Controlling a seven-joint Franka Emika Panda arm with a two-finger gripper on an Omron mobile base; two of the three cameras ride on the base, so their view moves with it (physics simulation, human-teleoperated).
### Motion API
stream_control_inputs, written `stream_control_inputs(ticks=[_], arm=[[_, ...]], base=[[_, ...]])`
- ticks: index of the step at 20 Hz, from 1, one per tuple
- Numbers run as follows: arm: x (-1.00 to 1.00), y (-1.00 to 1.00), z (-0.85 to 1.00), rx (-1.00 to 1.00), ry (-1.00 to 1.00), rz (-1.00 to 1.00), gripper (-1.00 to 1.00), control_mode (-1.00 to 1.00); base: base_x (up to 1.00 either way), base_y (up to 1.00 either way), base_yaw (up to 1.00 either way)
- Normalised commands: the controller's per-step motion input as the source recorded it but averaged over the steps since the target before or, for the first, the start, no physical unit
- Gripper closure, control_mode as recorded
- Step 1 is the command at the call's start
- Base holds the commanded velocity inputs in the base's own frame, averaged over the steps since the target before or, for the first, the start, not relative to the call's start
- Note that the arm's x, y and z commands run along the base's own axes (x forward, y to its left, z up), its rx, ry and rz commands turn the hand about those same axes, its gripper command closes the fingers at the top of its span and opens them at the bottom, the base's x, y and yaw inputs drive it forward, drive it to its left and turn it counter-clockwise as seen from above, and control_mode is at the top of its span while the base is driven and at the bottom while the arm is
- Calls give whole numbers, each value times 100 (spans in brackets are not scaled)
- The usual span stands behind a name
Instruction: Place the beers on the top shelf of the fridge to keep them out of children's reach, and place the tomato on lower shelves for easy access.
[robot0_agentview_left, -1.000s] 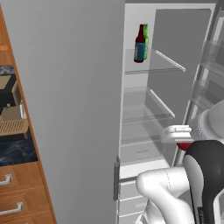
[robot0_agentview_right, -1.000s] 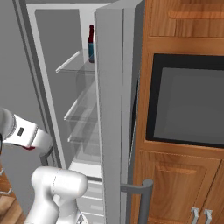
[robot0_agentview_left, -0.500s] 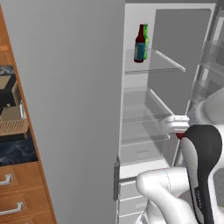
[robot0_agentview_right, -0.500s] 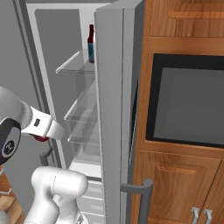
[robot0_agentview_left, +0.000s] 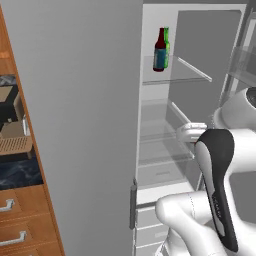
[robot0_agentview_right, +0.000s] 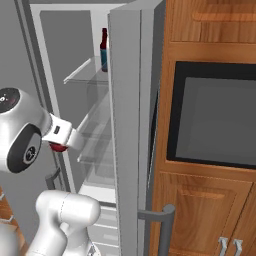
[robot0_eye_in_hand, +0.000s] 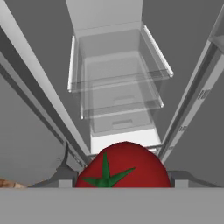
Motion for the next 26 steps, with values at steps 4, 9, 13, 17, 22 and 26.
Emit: stream_control_inputs(ticks=[4,9,13,17,22,26], arm=[[31,-13,-26,0,-3,0,100,-100],[31,-10,-25,0,-8,0,100,-100],[41,-8,-12,0,-6,0,100,-100],[45,-5,-6,0,-2,0,100,-100],[43,-5,-8,0,0,0,100,-100],[36,-13,-12,0,0,0,100,-100]], base=[[0,0,0],[0,0,0],[0,0,0],[0,0,0],[0,0,0],[0,0,0]])
